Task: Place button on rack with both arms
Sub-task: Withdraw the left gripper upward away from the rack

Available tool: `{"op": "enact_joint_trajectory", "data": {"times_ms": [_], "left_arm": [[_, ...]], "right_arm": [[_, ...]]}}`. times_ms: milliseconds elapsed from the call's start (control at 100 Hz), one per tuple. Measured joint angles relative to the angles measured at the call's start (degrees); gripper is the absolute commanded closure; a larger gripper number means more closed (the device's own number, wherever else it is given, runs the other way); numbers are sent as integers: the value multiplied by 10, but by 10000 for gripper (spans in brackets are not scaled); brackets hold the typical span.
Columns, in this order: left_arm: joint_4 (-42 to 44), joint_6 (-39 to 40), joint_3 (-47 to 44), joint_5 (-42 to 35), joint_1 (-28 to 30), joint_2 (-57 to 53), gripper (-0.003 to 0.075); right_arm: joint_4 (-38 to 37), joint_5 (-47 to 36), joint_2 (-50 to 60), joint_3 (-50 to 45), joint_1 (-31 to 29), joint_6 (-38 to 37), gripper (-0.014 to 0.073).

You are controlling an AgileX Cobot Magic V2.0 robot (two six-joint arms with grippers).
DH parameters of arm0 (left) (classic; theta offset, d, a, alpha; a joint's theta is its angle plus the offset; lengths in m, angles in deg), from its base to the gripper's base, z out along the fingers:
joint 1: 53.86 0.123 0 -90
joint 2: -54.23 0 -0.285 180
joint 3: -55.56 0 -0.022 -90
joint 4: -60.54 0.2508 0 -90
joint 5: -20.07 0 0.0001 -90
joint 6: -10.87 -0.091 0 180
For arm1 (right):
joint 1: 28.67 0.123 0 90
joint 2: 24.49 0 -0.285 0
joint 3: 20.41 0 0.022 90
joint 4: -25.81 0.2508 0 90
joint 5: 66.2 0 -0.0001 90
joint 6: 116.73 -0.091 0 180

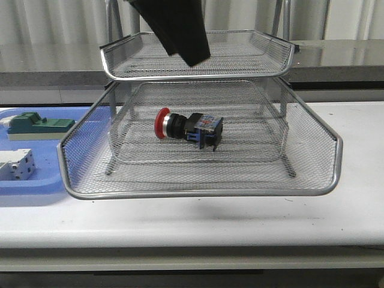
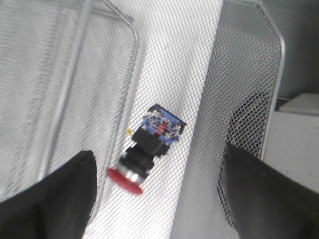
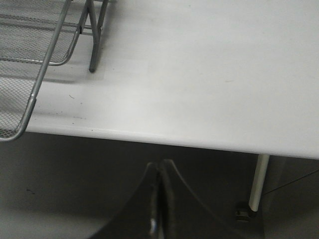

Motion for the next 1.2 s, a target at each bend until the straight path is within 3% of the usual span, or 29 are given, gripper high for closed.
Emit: {"op": "enact_joint_trajectory", "data": {"times_ms": [190,430,650,920,1200], "left_arm": [[-1,15,1,7,86,-69,314],[-36,19,-37,0,238,-171,314],[-103,-13,-166,-114,333,-291,314],[-182,-51,-383,-296,317,-402,314],[-232,-54,-606,-576,239,-544,314]], "right_arm": [[0,0,0,0,0,0,664],[0,0,0,0,0,0,664],[0,0,0,0,0,0,664],[0,0,0,0,0,0,664],[-1,0,0,0,0,0,664]]}}
